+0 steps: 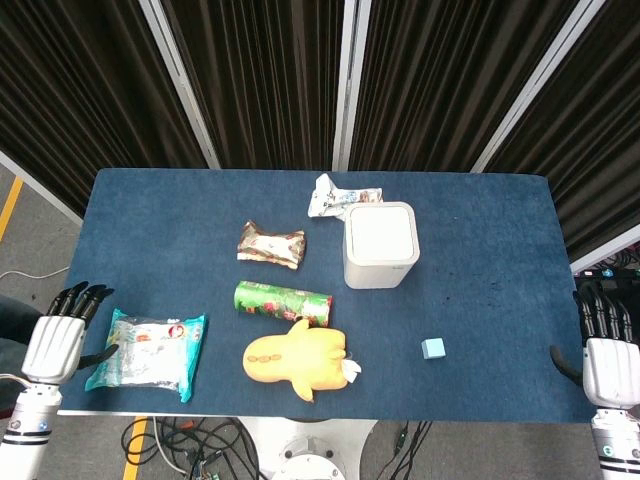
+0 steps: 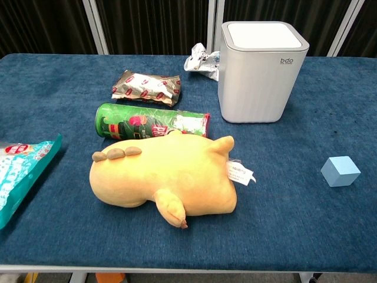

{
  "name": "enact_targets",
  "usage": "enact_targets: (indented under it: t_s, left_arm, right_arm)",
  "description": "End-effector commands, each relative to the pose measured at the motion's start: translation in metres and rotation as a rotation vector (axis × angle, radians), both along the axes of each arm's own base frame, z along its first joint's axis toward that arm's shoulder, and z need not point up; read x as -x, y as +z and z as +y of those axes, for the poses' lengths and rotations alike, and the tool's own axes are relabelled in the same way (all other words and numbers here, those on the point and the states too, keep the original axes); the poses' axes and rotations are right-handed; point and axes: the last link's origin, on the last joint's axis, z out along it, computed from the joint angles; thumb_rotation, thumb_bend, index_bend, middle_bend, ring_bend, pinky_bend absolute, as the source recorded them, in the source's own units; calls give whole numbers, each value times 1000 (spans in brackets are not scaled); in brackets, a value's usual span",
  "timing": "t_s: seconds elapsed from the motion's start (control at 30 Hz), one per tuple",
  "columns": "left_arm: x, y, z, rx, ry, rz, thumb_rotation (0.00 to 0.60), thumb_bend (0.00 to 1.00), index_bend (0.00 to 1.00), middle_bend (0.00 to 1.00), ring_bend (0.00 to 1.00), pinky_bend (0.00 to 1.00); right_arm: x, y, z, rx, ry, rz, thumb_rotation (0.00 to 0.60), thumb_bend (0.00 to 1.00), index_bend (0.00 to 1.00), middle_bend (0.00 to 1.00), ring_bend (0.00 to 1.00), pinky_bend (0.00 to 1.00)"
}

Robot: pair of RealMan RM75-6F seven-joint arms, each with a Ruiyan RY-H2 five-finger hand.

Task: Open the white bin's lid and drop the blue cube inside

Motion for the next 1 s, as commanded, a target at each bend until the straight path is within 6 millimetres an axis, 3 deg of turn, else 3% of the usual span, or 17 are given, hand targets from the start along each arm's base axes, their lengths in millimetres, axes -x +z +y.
enact_targets:
  t_s: [0.03, 0.4, 0.67, 0.9, 1.0]
  left_arm:
    - [0, 0, 0, 0, 0, 0, 600, 38, 180, 165, 88, 165]
    - [0, 1, 1, 2, 1, 0, 600, 38, 180, 165, 89, 165]
    - [3, -1, -3, 6, 11, 0, 600, 39, 180, 165, 88, 165]
    - [6, 2, -2, -12, 25, -1, 600, 38, 180, 165, 89, 165]
    - [9, 3, -3, -14, 33, -2, 600, 38, 180, 165, 88, 165]
  right_arm:
    - [0, 0, 0, -1, 0, 0, 600, 155, 0, 7, 0, 0]
    - [-13, -2, -13, -20, 49, 7, 600, 155, 0, 10, 0, 0]
    - [-72, -16, -56, -111, 242, 74, 600, 154, 0, 34, 0, 0]
    - [-138, -51, -105, -235, 394, 88, 600, 159, 0, 80, 0, 0]
    - [-157, -68, -119, -284, 426, 103, 600, 238, 0, 90, 0, 0]
